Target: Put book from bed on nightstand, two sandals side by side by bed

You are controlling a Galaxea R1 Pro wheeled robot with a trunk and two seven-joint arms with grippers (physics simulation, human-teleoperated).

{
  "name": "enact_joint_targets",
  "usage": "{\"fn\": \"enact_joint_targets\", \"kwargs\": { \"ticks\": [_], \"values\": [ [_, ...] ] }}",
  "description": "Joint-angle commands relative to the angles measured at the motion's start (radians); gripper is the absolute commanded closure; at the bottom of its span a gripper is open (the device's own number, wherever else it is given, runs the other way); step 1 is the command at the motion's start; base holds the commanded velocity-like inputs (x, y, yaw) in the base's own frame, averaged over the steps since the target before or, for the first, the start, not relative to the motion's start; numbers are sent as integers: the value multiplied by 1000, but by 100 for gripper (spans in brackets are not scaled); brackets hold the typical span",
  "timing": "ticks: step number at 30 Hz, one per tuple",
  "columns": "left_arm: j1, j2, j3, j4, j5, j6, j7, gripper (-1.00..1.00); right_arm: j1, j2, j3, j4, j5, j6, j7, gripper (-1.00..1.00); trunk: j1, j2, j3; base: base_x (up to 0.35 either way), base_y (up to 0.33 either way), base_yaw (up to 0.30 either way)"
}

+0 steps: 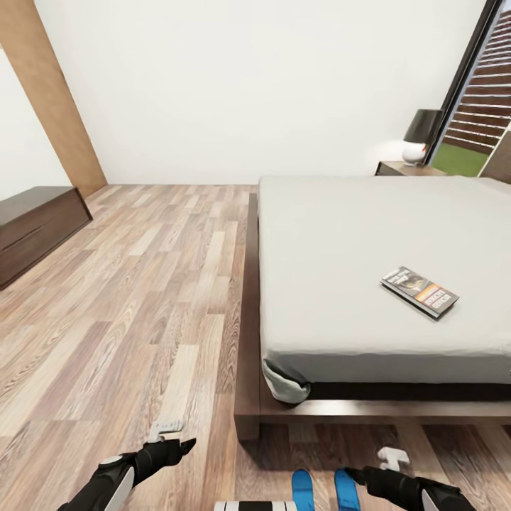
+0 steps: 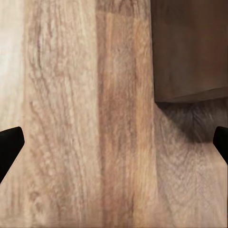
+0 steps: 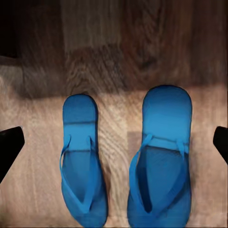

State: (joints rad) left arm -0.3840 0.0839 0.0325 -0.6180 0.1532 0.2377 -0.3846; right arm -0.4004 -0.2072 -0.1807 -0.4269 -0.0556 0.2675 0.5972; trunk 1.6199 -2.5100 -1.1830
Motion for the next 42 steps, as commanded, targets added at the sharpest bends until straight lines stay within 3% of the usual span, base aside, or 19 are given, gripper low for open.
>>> {"fn": "enact_joint_targets", "kwargs": {
  "ticks": [1, 5, 11, 23, 42],
  "values": [
    [0, 0, 3, 8, 10, -5, -4, -100, 0, -7, -5, 23, -17, 7, 13, -100, -1, 0, 3, 0, 0, 0],
    [0, -1, 2, 32, 11, -51, -5, -100, 0, -25, -5, 120, -45, -66, 38, -100, -2, 1, 19, 0, 0, 0],
    [0, -1, 2, 69, 10, -71, -5, -100, 0, -32, -5, 158, -53, -140, 45, -100, -5, 2, 42, 0, 0, 0],
    [1, -4, 1, 138, 8, -131, -4, -100, 0, -32, -3, 204, -53, -153, 38, -100, -11, 5, 88, 0, 0, 0],
    [1, -4, 1, 147, 10, -143, -3, -100, 0, -32, -3, 215, -53, -157, 38, -100, -19, 10, 162, 0, 0, 0]
  ]
}}
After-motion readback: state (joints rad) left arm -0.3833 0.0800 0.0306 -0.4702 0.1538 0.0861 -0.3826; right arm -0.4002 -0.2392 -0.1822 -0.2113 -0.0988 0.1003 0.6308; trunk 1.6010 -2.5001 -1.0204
